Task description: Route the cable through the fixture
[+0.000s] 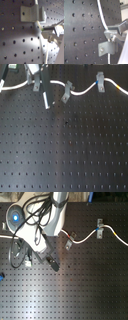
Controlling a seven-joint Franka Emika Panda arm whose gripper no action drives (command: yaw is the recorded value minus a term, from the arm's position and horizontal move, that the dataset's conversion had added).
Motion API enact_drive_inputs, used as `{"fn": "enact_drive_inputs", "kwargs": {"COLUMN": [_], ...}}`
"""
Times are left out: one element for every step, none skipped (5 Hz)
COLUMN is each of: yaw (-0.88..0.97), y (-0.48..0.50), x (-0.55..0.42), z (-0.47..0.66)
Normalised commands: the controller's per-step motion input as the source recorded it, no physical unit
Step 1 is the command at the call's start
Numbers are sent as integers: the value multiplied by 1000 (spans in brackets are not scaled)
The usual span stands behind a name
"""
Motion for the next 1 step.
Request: {"fn": "enact_drive_inputs", "kwargs": {"yaw": [280], "y": [-227], "x": [-14], "z": [-90]}}
